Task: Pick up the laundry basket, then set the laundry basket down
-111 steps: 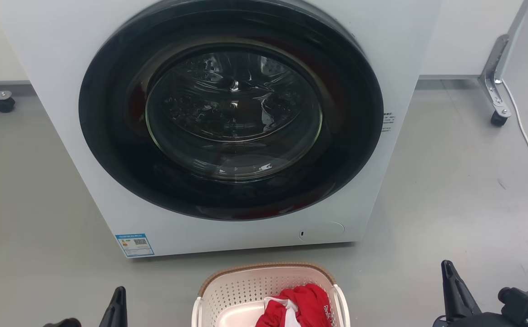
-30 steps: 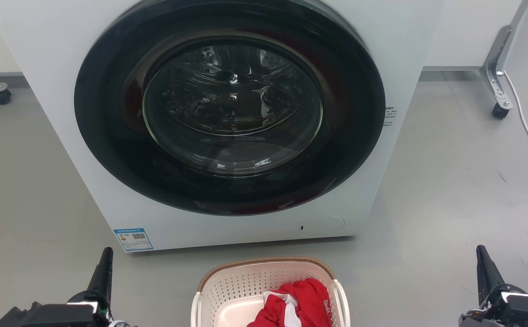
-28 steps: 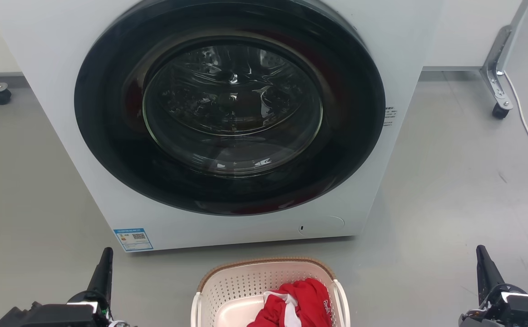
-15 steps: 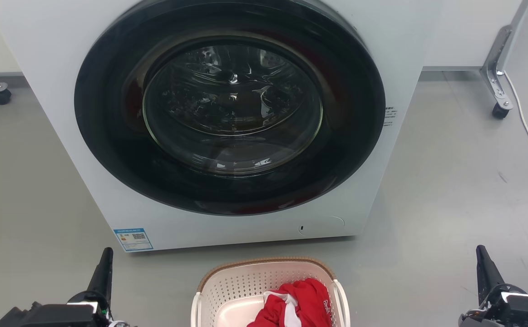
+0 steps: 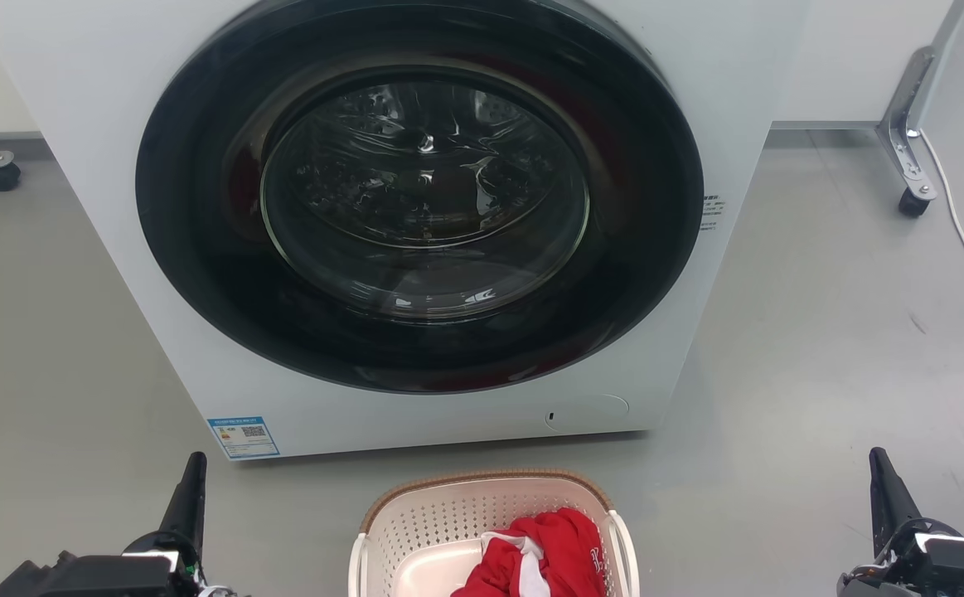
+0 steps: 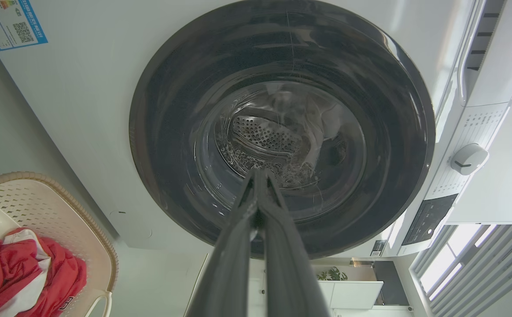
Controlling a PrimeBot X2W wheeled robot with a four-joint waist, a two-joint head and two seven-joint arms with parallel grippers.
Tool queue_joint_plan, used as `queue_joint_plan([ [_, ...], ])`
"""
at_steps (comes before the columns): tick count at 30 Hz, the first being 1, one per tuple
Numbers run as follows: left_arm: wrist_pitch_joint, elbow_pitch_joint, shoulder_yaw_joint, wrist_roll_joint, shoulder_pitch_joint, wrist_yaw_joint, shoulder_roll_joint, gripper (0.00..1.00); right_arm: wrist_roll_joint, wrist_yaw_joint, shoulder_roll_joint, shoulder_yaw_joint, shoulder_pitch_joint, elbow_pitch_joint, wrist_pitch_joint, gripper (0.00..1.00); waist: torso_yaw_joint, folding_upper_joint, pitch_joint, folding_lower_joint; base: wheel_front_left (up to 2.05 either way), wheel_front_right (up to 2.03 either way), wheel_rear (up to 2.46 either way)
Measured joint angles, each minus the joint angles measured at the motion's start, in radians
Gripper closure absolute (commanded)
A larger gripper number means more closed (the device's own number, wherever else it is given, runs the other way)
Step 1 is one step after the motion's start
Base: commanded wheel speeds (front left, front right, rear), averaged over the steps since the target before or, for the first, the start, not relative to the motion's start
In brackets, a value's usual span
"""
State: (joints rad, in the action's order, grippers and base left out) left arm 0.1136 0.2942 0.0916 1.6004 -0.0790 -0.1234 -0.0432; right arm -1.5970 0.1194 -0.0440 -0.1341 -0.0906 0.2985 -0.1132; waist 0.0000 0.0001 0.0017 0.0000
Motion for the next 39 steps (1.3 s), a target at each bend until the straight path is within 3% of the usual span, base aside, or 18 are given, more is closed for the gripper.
queue_joint_plan([
  [39,0.0,0.001,0.0,0.0,0.0,0.0,0.0,1.0,0.0,0.001,0.0,0.0,0.0,0.0,0.0,1.0,0.0,0.0,0.0,0.0,0.0,0.0,0.0],
])
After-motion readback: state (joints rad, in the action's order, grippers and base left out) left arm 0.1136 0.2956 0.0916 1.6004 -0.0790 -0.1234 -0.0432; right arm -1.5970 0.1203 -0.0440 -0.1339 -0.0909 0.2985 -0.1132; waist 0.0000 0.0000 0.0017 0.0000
